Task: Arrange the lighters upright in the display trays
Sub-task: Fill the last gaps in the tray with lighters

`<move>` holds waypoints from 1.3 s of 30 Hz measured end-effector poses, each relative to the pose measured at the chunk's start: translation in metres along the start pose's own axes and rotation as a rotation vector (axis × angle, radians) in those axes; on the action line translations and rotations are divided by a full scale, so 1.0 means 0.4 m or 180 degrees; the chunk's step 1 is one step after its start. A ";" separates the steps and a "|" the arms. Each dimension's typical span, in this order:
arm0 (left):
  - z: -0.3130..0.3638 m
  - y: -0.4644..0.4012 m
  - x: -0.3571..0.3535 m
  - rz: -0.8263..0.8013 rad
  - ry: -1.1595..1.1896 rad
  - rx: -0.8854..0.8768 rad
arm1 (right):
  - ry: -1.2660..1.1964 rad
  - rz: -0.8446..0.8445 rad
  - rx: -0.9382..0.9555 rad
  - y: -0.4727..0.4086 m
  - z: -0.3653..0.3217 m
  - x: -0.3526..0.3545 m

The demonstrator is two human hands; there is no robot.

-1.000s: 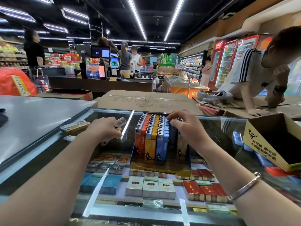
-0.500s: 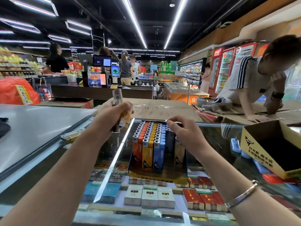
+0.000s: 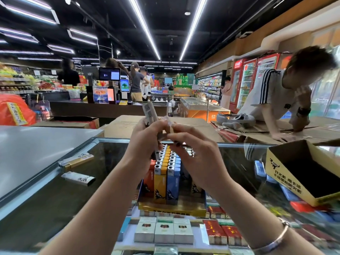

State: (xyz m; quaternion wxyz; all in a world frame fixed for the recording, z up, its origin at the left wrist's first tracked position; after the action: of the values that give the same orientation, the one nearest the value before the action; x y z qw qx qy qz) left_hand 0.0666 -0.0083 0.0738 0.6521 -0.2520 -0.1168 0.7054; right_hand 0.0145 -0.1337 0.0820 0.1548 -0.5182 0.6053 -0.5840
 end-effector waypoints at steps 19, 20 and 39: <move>0.032 0.008 0.014 -0.0538 -0.0487 -0.0776 | -0.0989 -0.1201 -0.1513 -0.034 0.088 0.106; 0.033 0.007 0.015 -0.0510 -0.0547 -0.0844 | -0.0697 -0.1437 -0.1516 -0.030 0.088 0.101; 0.023 0.003 0.028 -0.0273 -0.0344 -0.0880 | 0.1015 -0.2268 -0.1170 0.008 0.070 0.039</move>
State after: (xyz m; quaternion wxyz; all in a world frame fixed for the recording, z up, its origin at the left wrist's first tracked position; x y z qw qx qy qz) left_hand 0.0606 0.0042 0.0786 0.6335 -0.2959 -0.2584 0.6666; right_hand 0.0287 -0.1623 0.0783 -0.2469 -0.6172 0.4989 -0.5561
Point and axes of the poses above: each hand's wrist, its own y-axis away from the middle knuckle, its own x-axis out of the back of the hand, z = x × y, the point moved 5 cm from there along -y, towards the middle knuckle, and after that the axes turned 8 degrees about -x, right-handed, at the moved point
